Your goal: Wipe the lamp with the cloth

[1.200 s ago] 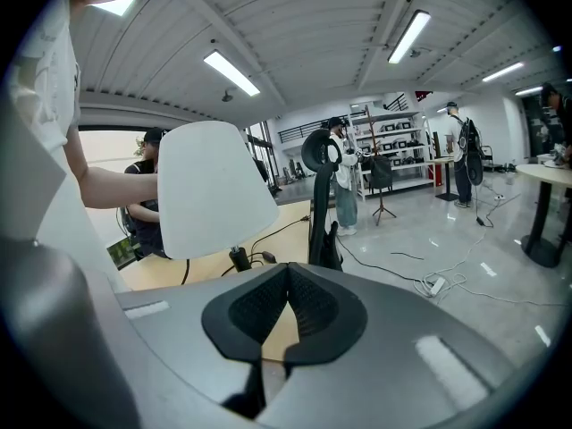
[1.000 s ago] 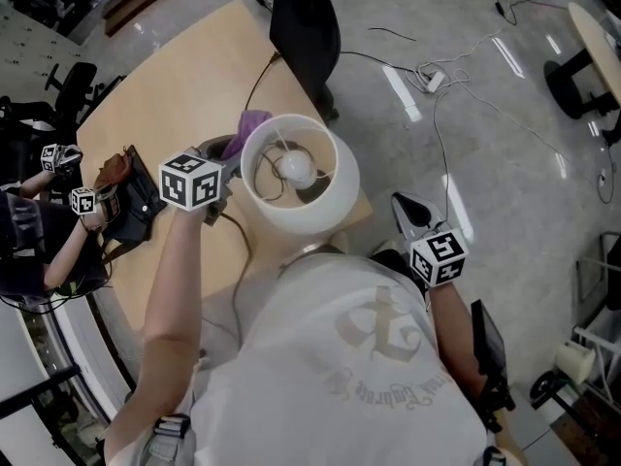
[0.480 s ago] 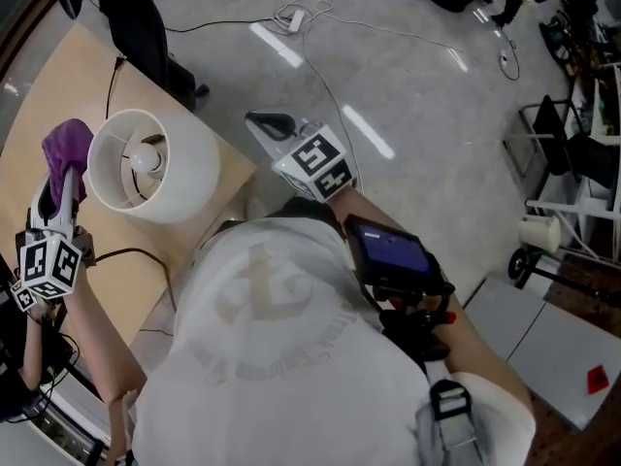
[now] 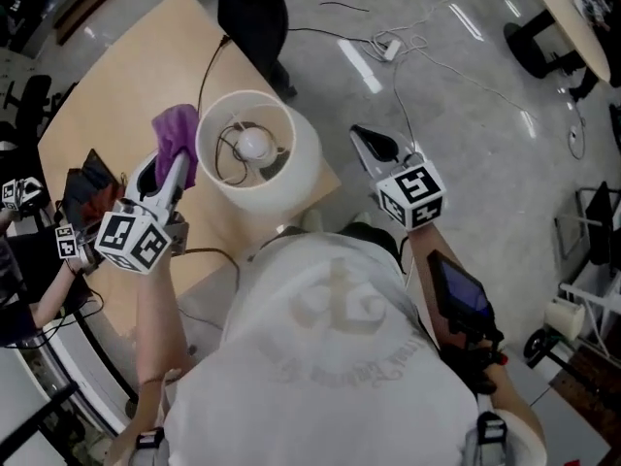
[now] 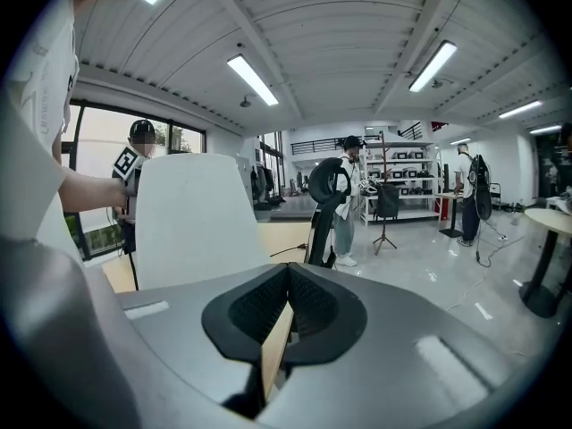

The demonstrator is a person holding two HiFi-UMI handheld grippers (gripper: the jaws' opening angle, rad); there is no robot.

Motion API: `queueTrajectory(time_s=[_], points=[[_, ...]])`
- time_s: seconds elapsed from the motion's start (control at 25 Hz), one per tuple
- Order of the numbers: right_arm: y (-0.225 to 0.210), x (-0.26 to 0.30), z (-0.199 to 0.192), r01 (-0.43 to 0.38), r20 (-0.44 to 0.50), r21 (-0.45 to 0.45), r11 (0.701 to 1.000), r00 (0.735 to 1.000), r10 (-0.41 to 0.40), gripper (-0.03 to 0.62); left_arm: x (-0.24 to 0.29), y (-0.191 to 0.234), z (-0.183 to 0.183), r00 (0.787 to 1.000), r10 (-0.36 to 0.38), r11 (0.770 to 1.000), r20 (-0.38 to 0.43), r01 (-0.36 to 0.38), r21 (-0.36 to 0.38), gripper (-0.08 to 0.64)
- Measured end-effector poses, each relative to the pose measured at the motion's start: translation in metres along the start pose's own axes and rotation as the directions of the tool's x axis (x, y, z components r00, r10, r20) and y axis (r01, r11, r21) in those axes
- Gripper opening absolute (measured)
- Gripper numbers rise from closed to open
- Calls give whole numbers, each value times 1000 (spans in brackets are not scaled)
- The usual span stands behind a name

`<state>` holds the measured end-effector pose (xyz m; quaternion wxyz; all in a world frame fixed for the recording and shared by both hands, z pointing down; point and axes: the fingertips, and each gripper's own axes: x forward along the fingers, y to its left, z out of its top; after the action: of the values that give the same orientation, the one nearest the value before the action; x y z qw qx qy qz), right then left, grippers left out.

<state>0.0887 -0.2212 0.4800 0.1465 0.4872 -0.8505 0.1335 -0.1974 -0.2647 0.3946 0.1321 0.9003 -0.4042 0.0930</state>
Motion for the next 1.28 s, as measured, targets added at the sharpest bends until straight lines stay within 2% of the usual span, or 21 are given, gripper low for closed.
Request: queueTrajectory(time_s=[0.16,0.4,0.52,0.6,0.72,0.84,0.92,1.04,1.12,1.2,1.28], points=[[7,4,-5,5,-18,5,1000,1000,-5,14,13,0,-35,998,-9,1000,-63,10,14,106],[8,10,-8,-8,-28,7,1000,1000,9,14,16,13,-84,989,25,997,-144,-35,-69,106],[5,12,-5,-17,-27,4,1000,999,17,14,11,19,-96,984,69,991,-163,-87,-102,106],[5,13,-5,-30,-25,0,1000,999,30,14,0,23,-85,984,126,985,-123,-139,-102,106],[3,13,-9,-60,-27,-7,998,998,60,14,-26,14,-44,976,218,972,1,-218,-85,106],[-7,9,-8,-90,-36,-11,996,995,89,13,-45,-17,13,947,285,956,146,-270,-114,106],[-9,9,-9,-112,-38,-10,994,993,111,14,-56,-41,34,927,315,945,203,-287,-156,106],[-2,12,-13,-145,-36,-3,989,989,145,14,-60,-64,40,916,327,941,234,-293,-166,106],[3,11,-17,-161,-37,6,987,986,161,14,-53,-69,31,915,338,936,219,-303,-180,106],[6,8,-20,-172,-39,14,985,984,172,14,-46,-68,17,911,364,921,192,-321,-223,106],[7,5,-23,-180,-41,19,984,983,180,14,-45,-65,4,899,404,897,171,-352,-268,107]])
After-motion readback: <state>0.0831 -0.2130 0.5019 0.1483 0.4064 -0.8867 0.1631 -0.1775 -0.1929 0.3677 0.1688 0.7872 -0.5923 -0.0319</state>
